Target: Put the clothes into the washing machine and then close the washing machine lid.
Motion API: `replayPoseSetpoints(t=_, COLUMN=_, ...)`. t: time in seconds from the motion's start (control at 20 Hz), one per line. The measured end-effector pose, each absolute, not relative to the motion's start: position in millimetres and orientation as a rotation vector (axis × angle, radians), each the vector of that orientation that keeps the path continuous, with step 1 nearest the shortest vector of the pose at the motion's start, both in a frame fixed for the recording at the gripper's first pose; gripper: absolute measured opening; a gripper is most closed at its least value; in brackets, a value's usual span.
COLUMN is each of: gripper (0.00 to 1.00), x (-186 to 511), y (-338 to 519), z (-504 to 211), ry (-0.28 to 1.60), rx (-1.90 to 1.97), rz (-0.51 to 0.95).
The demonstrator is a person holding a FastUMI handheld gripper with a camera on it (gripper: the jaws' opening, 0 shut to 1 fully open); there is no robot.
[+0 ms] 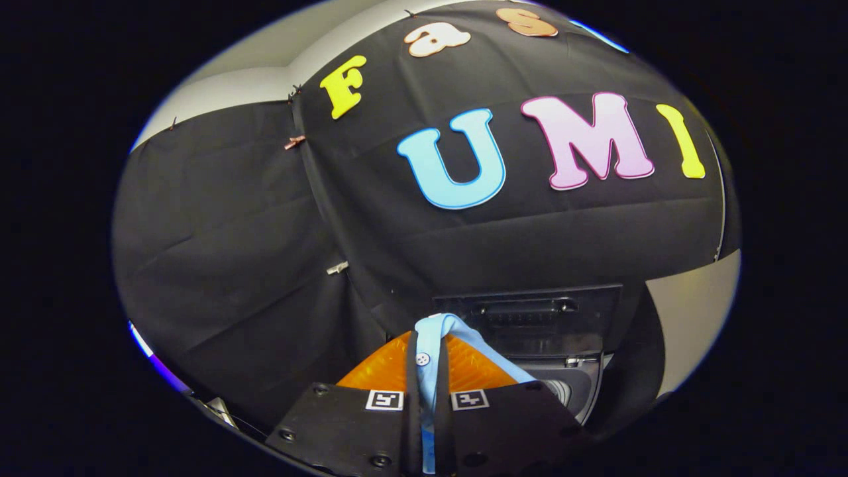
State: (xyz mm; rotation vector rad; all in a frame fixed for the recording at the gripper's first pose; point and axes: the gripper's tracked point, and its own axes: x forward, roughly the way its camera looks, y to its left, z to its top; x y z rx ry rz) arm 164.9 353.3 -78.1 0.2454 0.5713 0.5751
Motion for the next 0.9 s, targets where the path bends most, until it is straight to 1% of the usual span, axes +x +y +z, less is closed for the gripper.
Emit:
replayPoseSetpoints(t=0.15, gripper=0.12, x=170, y=356, z=-113, ry=0.573, rx=0.175, rz=0.546)
replayPoseSetpoints(t=0.4, gripper=0.12, x=196, y=337, z=-178, ry=0.564, rx=0.087, rz=0.417)
replayPoseSetpoints(t=0.55, gripper=0.12, x=205, y=331, z=-232, ry=0.633, rx=0.075, rz=0.358)
replayPoseSetpoints(t=0.7, gripper=0.12, x=216, y=316, z=-289, ry=0.717, rx=0.068, rz=0.261)
replayPoseSetpoints(t=0.8, gripper=0.15, x=217, y=310, z=-312, ry=0.774, rx=0.1, rz=0.233)
replayPoseSetpoints(t=0.9, gripper=0.49, x=216, y=295, z=-337, ry=0.828, rx=0.089, rz=0.168)
